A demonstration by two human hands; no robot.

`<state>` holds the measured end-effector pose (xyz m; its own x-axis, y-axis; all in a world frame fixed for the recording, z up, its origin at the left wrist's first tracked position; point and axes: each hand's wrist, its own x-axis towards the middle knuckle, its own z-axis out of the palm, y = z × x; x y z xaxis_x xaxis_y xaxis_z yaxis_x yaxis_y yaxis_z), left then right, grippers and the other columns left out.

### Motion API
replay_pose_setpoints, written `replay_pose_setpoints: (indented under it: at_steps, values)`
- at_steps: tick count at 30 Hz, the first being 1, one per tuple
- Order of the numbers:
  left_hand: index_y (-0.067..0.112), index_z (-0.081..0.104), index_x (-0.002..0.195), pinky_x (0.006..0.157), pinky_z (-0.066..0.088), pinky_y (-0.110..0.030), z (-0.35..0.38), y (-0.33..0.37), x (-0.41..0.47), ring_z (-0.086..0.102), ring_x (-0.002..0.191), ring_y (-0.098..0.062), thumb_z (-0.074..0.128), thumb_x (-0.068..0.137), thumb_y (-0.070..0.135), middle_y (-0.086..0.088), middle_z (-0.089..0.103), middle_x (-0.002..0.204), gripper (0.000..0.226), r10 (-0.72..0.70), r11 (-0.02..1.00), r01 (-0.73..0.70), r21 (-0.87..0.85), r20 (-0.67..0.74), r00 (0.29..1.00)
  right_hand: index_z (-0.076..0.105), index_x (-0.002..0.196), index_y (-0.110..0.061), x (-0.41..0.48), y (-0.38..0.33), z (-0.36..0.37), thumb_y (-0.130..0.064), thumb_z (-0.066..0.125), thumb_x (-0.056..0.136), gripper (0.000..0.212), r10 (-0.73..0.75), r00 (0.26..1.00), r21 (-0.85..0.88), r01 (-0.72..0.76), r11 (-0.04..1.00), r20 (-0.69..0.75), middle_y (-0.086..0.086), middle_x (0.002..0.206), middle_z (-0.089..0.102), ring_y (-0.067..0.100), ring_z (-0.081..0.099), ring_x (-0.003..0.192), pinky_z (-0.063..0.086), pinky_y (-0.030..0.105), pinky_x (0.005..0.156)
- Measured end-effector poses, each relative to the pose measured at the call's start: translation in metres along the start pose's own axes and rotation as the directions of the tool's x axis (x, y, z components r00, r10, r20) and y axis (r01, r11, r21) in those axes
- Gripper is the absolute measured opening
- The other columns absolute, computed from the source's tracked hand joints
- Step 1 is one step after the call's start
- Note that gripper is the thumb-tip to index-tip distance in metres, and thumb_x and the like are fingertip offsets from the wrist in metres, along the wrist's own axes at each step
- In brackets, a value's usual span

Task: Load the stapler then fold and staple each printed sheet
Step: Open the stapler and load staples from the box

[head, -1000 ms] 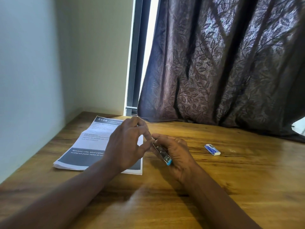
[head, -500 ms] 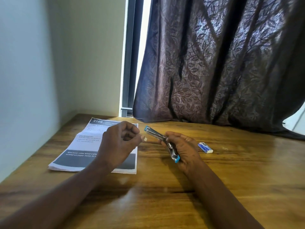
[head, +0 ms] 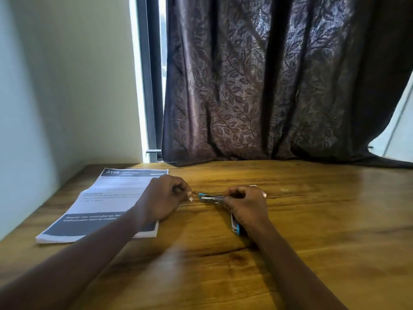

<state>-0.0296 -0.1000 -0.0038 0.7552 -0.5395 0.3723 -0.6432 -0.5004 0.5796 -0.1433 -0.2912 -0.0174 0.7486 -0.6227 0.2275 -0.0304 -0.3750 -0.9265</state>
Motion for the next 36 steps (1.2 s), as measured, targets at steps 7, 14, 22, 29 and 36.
replay_pose_setpoints:
  at_steps: [7, 14, 22, 29, 36]
  values:
    - [0.032, 0.077, 0.093, 0.069, 0.043, -0.022, 0.012, -0.012, 0.0, 0.064, 0.083, -0.006, 0.074, 0.091, 0.037, 0.016, 0.07, 0.084, 0.007, -0.012, 0.992, 0.012, 0.129, 0.003, 1.0, 0.078, 0.101, -0.022, -0.003, 0.002, 0.001, -0.013, 0.072, 0.085, 0.019, -0.178, 0.981, -0.294, 0.193, 0.936, 0.079, -0.009, 0.095, 0.075, 0.002, 0.066, 0.086, 0.053, 0.015, 0.079]
    - [0.028, 0.075, 0.09, 0.063, 0.04, -0.023, 0.016, -0.015, -0.001, 0.06, 0.075, -0.005, 0.072, 0.091, 0.034, 0.018, 0.063, 0.075, 0.007, 0.063, 0.985, -0.058, 0.16, -0.026, 0.998, 0.078, 0.103, -0.023, 0.0, -0.004, -0.005, 0.002, 0.06, 0.087, 0.034, -0.137, 0.976, -0.444, 0.2, 0.873, 0.171, -0.004, 0.103, 0.075, 0.013, 0.067, 0.097, 0.054, 0.035, 0.093]
    - [0.035, 0.066, 0.118, 0.09, 0.048, -0.036, 0.012, -0.006, -0.008, 0.055, 0.106, -0.012, 0.065, 0.089, 0.057, 0.011, 0.061, 0.113, 0.036, 0.176, 0.955, -0.182, 0.236, 0.043, 0.983, 0.075, 0.107, -0.031, 0.01, -0.013, -0.004, -0.007, 0.063, 0.089, 0.033, -0.131, 0.967, -0.645, 0.243, 0.725, 0.217, -0.008, 0.103, 0.073, 0.011, 0.064, 0.096, 0.055, 0.035, 0.086]
    - [0.037, 0.064, 0.125, 0.107, 0.039, -0.045, 0.018, 0.015, -0.011, 0.059, 0.111, -0.016, 0.062, 0.091, 0.053, 0.01, 0.072, 0.114, 0.037, 0.3, 0.899, -0.315, 0.305, 0.097, 0.949, 0.065, 0.112, -0.026, 0.007, -0.024, -0.01, -0.007, 0.069, 0.09, 0.03, -0.127, 0.918, -0.53, 0.324, 0.784, 0.375, -0.009, 0.095, 0.074, 0.001, 0.068, 0.091, 0.058, 0.03, 0.084]
    - [0.027, 0.081, 0.095, 0.066, 0.048, -0.022, 0.019, 0.034, -0.013, 0.065, 0.074, -0.003, 0.071, 0.091, 0.031, 0.016, 0.072, 0.077, 0.012, 0.186, 0.979, -0.179, -0.096, 0.064, 0.98, 0.07, 0.102, -0.032, 0.004, -0.015, -0.033, -0.038, 0.069, 0.092, 0.011, -0.132, 0.926, -0.605, 0.335, 0.722, 0.354, -0.011, 0.091, 0.067, 0.006, 0.061, 0.084, 0.053, 0.031, 0.072]
